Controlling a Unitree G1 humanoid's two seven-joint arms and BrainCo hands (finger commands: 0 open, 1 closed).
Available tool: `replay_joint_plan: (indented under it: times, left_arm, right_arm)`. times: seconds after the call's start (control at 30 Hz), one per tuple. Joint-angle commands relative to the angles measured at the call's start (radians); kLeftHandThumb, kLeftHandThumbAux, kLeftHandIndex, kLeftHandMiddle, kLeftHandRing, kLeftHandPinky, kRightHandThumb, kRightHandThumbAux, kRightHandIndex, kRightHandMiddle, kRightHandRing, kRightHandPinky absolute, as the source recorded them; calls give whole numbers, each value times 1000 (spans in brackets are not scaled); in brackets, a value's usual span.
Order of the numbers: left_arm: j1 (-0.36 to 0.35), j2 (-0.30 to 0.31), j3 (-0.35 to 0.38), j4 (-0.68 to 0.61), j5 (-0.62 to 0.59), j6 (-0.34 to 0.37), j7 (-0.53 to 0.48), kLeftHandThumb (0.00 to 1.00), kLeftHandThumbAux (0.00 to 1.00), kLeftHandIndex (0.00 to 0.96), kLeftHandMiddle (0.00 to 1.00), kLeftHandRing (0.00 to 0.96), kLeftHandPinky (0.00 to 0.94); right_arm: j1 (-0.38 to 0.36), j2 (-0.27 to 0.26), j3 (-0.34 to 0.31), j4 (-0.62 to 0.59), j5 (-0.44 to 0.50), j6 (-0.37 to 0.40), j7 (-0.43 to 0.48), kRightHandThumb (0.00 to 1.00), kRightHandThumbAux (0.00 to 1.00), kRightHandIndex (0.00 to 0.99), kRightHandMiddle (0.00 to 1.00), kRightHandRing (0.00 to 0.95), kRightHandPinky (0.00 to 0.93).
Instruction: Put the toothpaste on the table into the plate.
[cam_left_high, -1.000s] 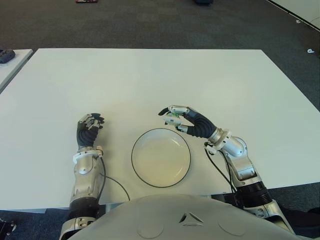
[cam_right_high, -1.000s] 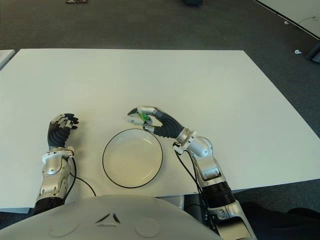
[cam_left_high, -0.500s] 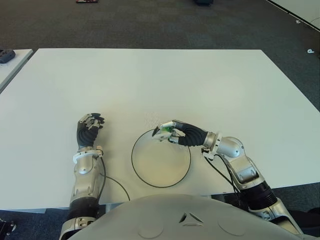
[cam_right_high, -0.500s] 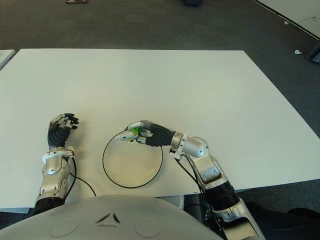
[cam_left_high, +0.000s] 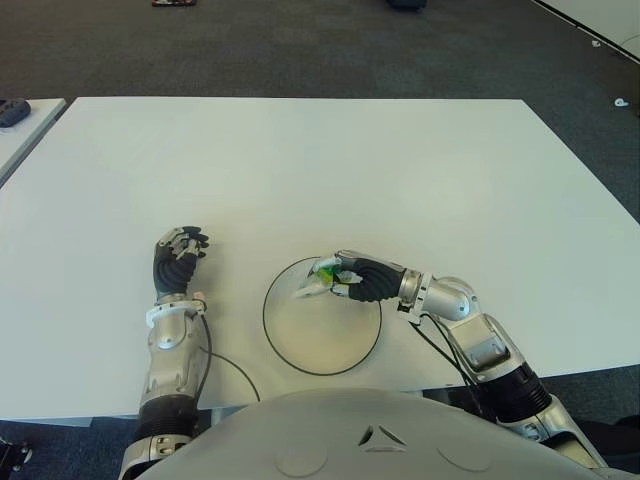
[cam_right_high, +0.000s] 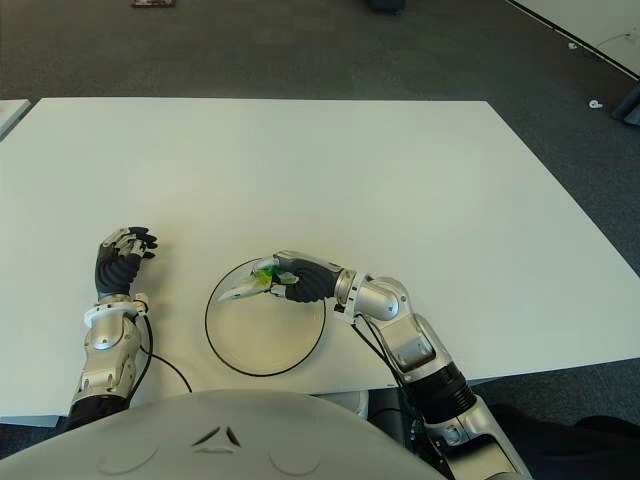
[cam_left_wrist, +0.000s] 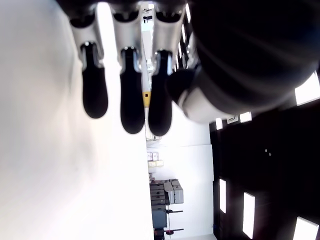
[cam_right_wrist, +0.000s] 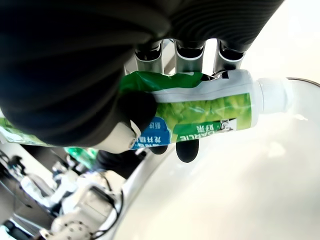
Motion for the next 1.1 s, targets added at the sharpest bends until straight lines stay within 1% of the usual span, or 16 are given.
replay_joint_plan:
  times: [0.03, 0.07, 0.1, 0.2, 0.23, 0.3, 0.43, 0.57, 0.67, 0.83, 0.97, 1.1]
  left_arm:
    - [-2, -8, -4, -9, -3, 14, -2, 704, 719, 426, 502, 516, 510]
    - [-2, -9, -5, -8, -1, 12, 1, 704, 718, 426, 502, 517, 510]
    - [-3, -10, -6, -8, 4, 9, 6, 704, 718, 426, 503, 517, 510]
    - [-3, -10, -8, -8, 10, 7, 10, 704, 718, 427, 504, 517, 506]
    - [-2, -10, -8, -9, 7, 9, 6, 704, 718, 427, 504, 517, 505]
    - [-1, -10, -8, -11, 3, 11, 0, 704, 718, 427, 504, 518, 514]
    - [0, -11, -5, -11, -2, 15, -1, 705, 718, 427, 502, 517, 512]
    - [0, -12, -4, -12, -4, 24, 2, 705, 718, 426, 500, 514, 507]
    - [-1, -14, -2, -11, -3, 28, 6, 706, 718, 426, 498, 512, 513]
    - [-1, -16, -2, -9, 0, 28, 9, 706, 718, 427, 496, 513, 523]
    - [-2, -16, -2, -7, 1, 24, 8, 706, 718, 427, 496, 515, 526]
    - [-4, -16, -1, 2, -1, 8, 3, 705, 718, 426, 498, 516, 514]
  right_arm:
    - [-32, -19, 23, 12, -102, -53, -41, 660, 684, 274, 183, 163, 172]
    - [-34, -21, 26, 15, -118, -61, -48, 619, 663, 201, 133, 113, 112]
    - [-36, -25, 28, 17, -136, -72, -56, 591, 649, 154, 101, 81, 72]
    - [-39, -30, 33, 25, -172, -95, -78, 536, 586, 59, 33, 26, 23]
    - [-39, -31, 33, 26, -180, -102, -85, 530, 575, 47, 26, 21, 18]
    - [-37, -31, 33, 29, -188, -110, -94, 511, 520, 19, 10, 8, 7]
    - [-31, -26, 29, 34, -201, -123, -120, 493, 414, 3, 2, 1, 1]
    - [-25, -20, 24, 30, -196, -119, -134, 486, 356, 0, 0, 0, 0]
    - [-10, -12, 11, 11, -163, -99, -134, 486, 303, 0, 0, 0, 0]
    - [12, -3, -13, -16, -110, -72, -126, 518, 224, 0, 0, 0, 0]
    - [21, -2, -25, -33, -78, -51, -113, 530, 200, 0, 0, 0, 0]
    - [29, 0, -53, -57, 13, 8, -74, 550, 178, 0, 0, 0, 0]
